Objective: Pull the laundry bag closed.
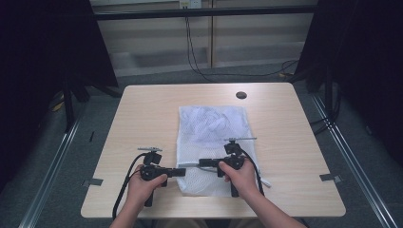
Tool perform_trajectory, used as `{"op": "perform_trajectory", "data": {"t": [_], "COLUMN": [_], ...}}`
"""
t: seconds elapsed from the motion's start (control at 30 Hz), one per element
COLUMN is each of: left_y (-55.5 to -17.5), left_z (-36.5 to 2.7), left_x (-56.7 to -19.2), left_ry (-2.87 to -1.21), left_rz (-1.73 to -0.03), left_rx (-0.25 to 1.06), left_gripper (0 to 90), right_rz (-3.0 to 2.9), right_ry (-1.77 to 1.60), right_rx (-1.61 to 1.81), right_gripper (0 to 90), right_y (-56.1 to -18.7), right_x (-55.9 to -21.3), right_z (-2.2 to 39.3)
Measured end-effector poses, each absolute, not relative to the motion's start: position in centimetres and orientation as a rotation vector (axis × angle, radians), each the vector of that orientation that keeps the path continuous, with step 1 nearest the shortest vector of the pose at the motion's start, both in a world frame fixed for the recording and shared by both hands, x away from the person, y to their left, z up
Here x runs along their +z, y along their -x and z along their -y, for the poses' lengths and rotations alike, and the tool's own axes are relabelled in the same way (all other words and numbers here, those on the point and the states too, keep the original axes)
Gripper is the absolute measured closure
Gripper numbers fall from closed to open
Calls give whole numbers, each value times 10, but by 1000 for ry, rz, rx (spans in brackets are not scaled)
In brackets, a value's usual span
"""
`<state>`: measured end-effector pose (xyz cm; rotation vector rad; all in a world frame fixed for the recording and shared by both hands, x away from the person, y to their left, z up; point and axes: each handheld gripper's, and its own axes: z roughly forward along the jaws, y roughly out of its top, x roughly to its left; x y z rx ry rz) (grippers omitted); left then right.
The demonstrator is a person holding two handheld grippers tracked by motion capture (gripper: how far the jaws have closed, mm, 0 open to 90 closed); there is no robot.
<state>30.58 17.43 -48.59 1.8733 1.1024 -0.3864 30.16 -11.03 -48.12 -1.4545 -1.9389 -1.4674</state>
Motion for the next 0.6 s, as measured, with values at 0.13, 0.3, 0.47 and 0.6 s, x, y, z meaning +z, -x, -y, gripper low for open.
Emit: {"op": "perform_trajectory", "data": {"t": [0.13, 0.3, 0.47, 0.6], "left_y": [-305, -306, -306, -306], "left_z": [-174, -175, -176, -177], "left_x": [-486, -486, -485, -485], "left_ry": [-1872, -1881, -1874, -1866], "left_rz": [-1103, -1102, -1101, -1105], "left_rx": [-390, -375, -378, -386], "left_gripper": [878, 878, 878, 878], "right_rz": [1937, 1931, 1927, 1926], "right_ry": [1459, 1468, 1473, 1469], "right_rx": [-1461, -1455, -1463, -1463], "right_gripper": [877, 877, 877, 877], "right_y": [-301, -302, -303, -303], "right_x": [-481, -482, -483, -483], "right_z": [110, 113, 116, 116]}}
